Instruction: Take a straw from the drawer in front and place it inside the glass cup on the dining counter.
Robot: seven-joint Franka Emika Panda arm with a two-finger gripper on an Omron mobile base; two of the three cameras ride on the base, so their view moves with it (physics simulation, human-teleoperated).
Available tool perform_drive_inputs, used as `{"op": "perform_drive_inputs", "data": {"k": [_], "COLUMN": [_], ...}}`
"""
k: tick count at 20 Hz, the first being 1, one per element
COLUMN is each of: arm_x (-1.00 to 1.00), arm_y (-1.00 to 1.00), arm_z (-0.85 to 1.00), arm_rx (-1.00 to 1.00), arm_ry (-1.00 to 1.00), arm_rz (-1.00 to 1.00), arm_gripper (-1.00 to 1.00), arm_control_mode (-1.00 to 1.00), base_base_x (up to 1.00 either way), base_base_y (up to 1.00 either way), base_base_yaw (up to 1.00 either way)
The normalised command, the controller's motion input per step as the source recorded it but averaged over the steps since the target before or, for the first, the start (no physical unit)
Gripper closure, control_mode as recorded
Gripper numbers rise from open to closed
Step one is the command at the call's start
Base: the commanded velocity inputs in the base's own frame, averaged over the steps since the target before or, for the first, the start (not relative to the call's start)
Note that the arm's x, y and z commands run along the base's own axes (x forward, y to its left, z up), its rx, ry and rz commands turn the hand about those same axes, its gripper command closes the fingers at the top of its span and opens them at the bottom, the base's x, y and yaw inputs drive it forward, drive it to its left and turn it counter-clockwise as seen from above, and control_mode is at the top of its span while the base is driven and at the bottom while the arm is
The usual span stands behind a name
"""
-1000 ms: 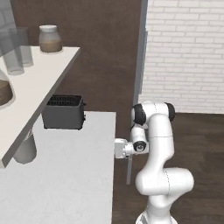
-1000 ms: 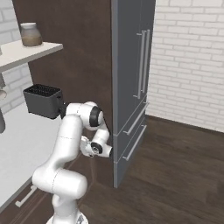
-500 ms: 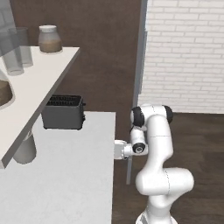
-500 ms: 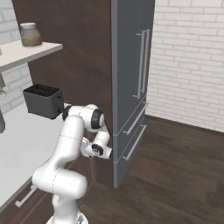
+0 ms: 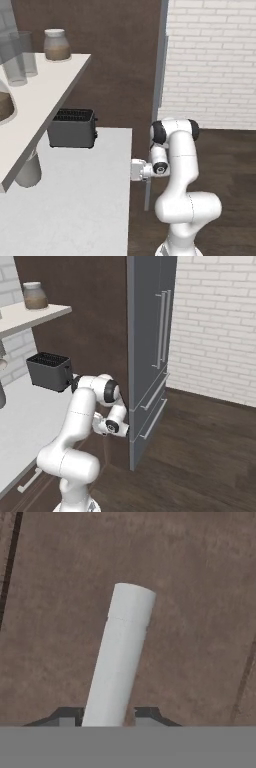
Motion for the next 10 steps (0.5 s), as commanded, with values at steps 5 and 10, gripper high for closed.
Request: {"op": "perform_drive_inputs", "data": {"k": [5, 10], "arm_x": [-0.20, -0.29], "arm_y": [-0.65, -0.92], "arm_z": [0.00, 0.00], "arm_rx": [0.00, 0.00], "arm_ry": [-0.01, 0.00], "arm_rz": [-0.03, -0.04], "arm_gripper": [1.00, 1.00], "arm_control_mode": [-1.00, -1.00], "base_base_x": [0.00, 0.00], "base_base_y": [0.00, 0.00], "base_base_yaw": [0.00, 0.00]}}
